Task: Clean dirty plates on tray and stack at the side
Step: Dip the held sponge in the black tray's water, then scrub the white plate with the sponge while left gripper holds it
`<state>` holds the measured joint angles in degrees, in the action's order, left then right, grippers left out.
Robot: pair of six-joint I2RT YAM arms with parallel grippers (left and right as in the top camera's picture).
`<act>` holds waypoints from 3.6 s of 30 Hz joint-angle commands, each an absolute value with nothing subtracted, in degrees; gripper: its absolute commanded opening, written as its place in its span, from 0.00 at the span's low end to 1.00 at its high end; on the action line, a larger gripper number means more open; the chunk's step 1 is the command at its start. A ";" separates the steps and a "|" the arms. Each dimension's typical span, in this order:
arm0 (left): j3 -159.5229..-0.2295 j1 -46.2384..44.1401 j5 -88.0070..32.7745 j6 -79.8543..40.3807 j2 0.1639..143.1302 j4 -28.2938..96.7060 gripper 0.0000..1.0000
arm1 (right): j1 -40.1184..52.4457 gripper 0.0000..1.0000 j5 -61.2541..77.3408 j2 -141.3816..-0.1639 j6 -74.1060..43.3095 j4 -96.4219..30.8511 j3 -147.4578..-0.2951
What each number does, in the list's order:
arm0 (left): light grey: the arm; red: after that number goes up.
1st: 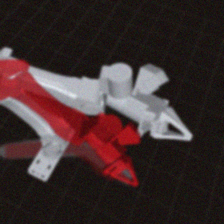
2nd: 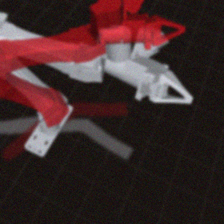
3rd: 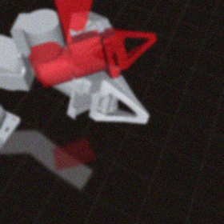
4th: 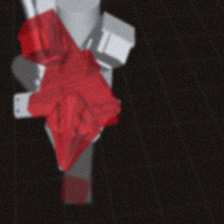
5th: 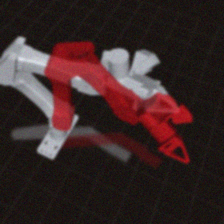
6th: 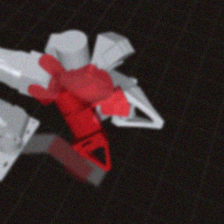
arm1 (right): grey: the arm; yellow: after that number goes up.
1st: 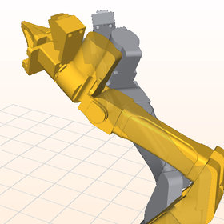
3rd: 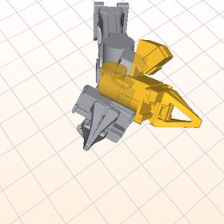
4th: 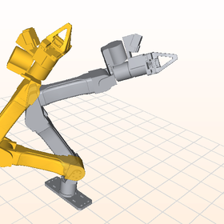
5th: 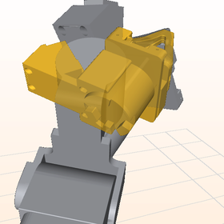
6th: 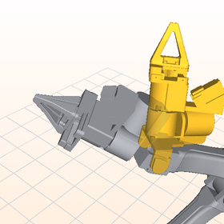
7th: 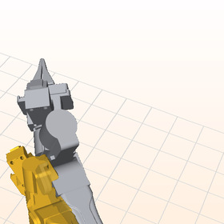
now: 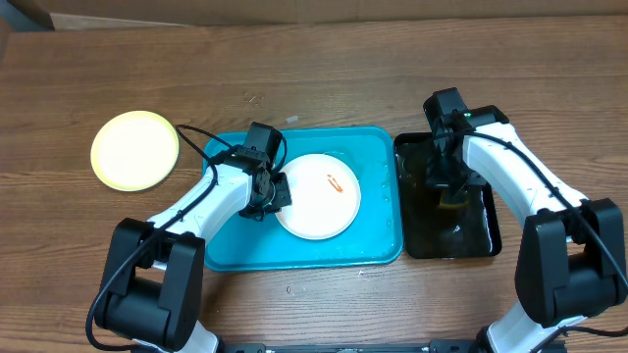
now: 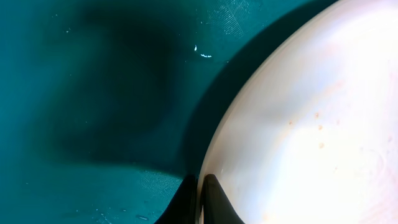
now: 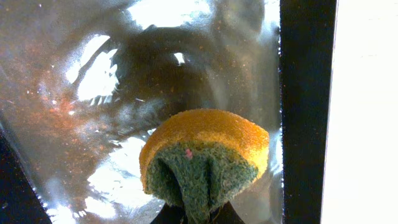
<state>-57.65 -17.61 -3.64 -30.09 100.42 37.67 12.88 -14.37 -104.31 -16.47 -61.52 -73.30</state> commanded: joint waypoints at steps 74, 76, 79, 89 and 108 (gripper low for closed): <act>-58.24 -17.65 -4.10 -30.87 100.88 37.65 0.06 | 39.57 0.04 -2.83 -119.72 -10.24 -51.57 -85.14; -58.24 -17.65 -4.10 -30.87 100.88 37.54 0.06 | 39.31 0.04 -2.83 -119.72 -10.24 -51.66 -85.14; -58.24 -17.65 -4.10 -30.85 100.88 37.54 0.06 | 38.26 0.04 -2.35 -119.74 -10.44 -50.57 -85.14; -58.24 -17.65 -4.10 -30.20 100.88 37.69 0.07 | 34.00 0.04 7.20 -121.64 -12.21 -46.92 -85.12; -58.24 -17.65 -4.08 -28.27 100.88 37.50 0.07 | 32.95 0.04 36.47 -123.55 -11.94 -42.09 -86.91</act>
